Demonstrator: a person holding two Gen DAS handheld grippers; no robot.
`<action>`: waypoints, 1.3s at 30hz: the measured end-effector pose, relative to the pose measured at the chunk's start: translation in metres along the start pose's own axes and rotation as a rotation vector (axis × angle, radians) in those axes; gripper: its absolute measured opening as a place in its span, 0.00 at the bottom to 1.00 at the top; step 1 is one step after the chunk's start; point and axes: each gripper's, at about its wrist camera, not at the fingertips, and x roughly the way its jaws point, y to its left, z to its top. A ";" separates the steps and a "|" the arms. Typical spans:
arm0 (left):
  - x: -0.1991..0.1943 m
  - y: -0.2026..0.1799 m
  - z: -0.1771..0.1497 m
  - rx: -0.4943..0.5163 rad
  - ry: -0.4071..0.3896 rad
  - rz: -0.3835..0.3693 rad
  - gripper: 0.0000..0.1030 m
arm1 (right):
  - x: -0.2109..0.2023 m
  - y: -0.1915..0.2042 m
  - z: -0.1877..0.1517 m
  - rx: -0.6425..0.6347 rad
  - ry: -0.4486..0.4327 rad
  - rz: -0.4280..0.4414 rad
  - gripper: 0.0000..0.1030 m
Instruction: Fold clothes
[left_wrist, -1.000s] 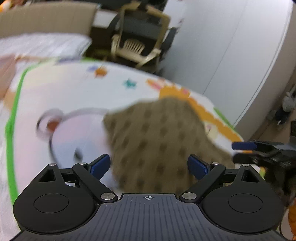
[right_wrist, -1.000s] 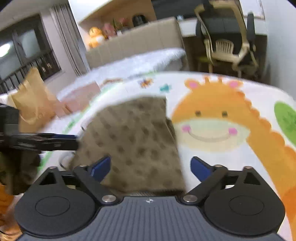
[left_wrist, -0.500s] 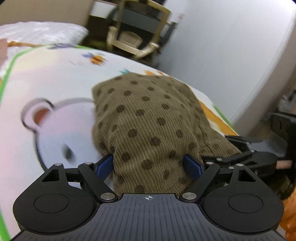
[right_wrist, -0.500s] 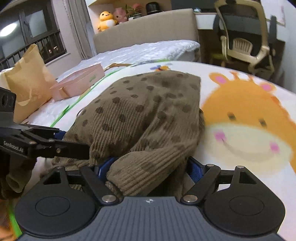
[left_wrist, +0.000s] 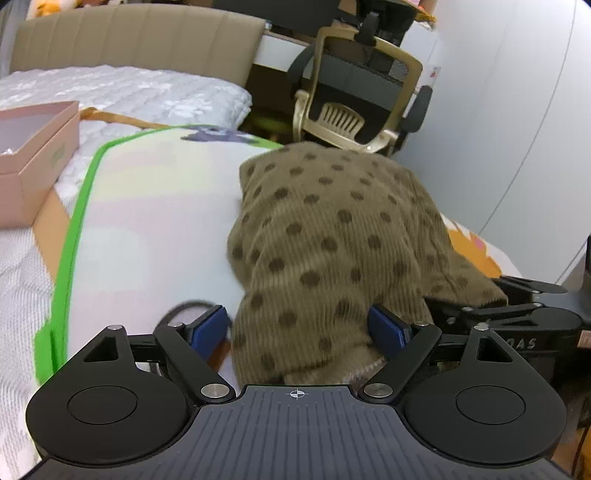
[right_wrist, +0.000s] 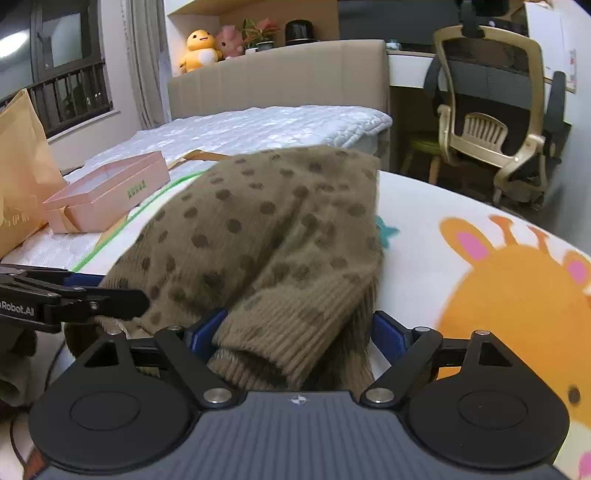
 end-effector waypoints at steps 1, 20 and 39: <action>-0.002 -0.002 -0.002 0.003 -0.001 0.006 0.86 | -0.004 -0.003 -0.003 0.018 0.001 0.000 0.82; -0.099 -0.089 -0.105 0.153 -0.149 0.204 0.99 | -0.142 -0.010 -0.097 0.087 -0.161 -0.120 1.00; -0.117 -0.109 -0.140 0.133 -0.054 0.223 1.00 | -0.148 0.018 -0.127 -0.100 -0.005 -0.316 1.00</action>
